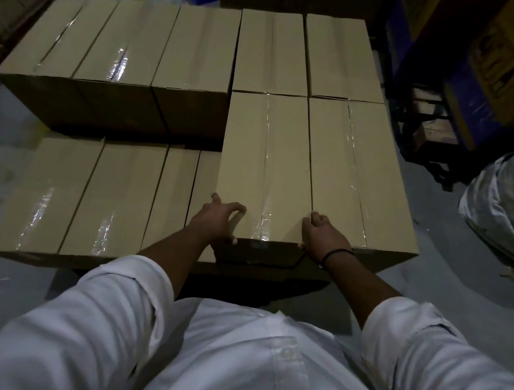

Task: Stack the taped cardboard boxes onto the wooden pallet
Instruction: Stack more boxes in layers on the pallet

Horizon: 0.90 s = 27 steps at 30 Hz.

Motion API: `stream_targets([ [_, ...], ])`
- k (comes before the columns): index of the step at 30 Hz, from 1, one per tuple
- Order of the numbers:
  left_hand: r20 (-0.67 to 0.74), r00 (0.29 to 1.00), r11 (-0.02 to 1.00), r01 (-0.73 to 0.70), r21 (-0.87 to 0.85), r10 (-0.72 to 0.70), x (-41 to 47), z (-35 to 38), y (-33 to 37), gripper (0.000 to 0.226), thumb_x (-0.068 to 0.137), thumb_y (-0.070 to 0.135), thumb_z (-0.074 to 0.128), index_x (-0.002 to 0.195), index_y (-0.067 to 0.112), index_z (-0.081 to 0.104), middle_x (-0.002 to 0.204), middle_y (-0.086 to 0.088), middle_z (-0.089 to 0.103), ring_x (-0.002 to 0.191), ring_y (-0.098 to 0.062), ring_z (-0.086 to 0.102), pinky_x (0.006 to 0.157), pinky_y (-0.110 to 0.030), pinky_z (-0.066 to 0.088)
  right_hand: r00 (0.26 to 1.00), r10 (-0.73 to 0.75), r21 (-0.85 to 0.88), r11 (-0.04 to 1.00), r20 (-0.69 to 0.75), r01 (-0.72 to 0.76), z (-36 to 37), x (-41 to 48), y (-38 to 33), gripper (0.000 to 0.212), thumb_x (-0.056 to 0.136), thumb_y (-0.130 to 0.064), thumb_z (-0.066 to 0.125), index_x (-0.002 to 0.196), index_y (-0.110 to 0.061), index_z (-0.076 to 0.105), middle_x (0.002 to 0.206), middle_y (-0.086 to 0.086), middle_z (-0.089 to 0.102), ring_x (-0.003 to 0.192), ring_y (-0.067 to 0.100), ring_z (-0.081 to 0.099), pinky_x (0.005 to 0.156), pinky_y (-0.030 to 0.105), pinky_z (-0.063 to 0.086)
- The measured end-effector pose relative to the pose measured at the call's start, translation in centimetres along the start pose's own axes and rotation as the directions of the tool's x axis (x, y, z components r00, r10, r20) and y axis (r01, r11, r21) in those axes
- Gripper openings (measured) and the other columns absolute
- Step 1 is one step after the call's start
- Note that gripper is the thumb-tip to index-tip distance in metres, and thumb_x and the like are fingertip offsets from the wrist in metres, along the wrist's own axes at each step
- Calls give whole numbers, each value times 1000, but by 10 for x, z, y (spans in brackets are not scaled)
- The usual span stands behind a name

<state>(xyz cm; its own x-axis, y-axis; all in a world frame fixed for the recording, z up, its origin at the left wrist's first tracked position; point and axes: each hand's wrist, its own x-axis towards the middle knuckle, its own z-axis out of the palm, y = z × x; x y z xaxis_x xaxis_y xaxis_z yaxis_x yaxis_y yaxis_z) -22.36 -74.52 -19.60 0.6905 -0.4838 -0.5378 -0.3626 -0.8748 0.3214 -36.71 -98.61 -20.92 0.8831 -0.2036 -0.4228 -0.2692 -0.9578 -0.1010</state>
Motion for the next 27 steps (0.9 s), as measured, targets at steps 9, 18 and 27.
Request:
stream_targets([
  [9,38,999,998,1,55,-3,-15,-9,9,103,74,36,89,157,34,28,168,-16,-5,148,-45,22,115,-57,38,1000,2,99,995,17,-4,-10,-12,-1,71,97,-29,62,154,-10,24,165,17,8,151,32,14,118,47,33],
  [18,-74,996,997,-55,52,59,-68,-14,49,83,84,41,80,154,34,37,170,-8,5,152,-37,20,114,-52,35,1000,11,248,969,-13,-7,-22,-53,-13,69,100,-36,56,158,-17,22,167,14,7,152,30,17,118,46,33],
  [27,-98,976,981,-190,37,193,-122,7,105,67,89,42,74,150,31,47,168,-7,21,147,-33,33,115,-46,36,984,122,375,925,-130,-65,-21,-142,5,62,102,-35,52,156,-15,28,166,11,14,151,29,19,119,43,30],
])
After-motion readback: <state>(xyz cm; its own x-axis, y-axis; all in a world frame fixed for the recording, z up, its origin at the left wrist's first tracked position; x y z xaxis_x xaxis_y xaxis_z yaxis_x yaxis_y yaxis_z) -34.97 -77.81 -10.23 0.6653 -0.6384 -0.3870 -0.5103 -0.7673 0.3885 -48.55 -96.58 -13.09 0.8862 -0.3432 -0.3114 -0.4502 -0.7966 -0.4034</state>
